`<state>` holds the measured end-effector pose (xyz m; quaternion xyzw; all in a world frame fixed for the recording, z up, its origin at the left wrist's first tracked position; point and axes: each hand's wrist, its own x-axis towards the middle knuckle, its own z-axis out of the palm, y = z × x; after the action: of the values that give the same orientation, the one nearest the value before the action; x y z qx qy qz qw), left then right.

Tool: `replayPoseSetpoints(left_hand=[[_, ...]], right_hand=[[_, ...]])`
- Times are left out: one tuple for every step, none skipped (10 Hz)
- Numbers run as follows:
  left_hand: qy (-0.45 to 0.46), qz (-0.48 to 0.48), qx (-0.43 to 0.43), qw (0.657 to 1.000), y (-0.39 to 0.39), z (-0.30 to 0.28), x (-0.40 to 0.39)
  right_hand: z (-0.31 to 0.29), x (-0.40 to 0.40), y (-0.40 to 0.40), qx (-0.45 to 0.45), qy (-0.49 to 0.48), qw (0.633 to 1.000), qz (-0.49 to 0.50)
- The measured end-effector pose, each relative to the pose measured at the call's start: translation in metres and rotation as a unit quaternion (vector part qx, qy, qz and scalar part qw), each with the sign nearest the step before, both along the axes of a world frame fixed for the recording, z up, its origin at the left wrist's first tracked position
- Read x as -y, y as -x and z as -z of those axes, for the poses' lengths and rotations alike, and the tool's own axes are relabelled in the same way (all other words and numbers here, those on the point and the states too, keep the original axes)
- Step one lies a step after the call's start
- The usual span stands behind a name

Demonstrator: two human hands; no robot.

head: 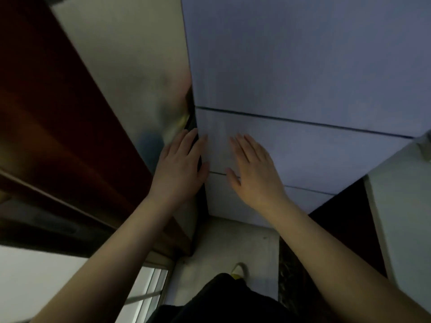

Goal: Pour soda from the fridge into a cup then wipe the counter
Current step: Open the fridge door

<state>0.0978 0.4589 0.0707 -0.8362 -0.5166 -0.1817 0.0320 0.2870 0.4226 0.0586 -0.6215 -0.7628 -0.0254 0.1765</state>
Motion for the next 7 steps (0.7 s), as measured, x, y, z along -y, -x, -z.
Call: replayPoseSetpoints(left_hand=[[-0.029,-0.033,0.035,0.998,-0.013,-0.016,-0.031],[-0.028,-0.072,0.081,0.994,-0.021,-0.028,-0.055],[-0.037,-0.09,0.12,0.988,-0.026,-0.035,-0.08],[0.007,-0.102,0.213,0.972,-0.041,-0.042,-0.101],[0.068,-0.107,0.324,0.937,-0.05,-0.048,-0.125],[0.151,-0.114,0.451,0.872,-0.05,-0.057,-0.147],[0.25,-0.101,0.522,0.809,-0.051,-0.066,-0.158]], right_hand=[[-0.014,-0.041,-0.009,0.014,-0.033,0.999,-0.029],[-0.029,-0.074,-0.009,0.022,-0.065,0.996,-0.05],[-0.044,-0.1,-0.001,0.026,-0.096,0.992,-0.083],[-0.061,-0.122,0.005,0.029,-0.122,0.987,-0.098],[-0.076,-0.137,0.007,0.028,-0.129,0.986,-0.097],[-0.082,-0.144,0.008,0.042,-0.148,0.984,-0.093],[-0.084,-0.147,0.008,0.053,-0.158,0.982,-0.092]])
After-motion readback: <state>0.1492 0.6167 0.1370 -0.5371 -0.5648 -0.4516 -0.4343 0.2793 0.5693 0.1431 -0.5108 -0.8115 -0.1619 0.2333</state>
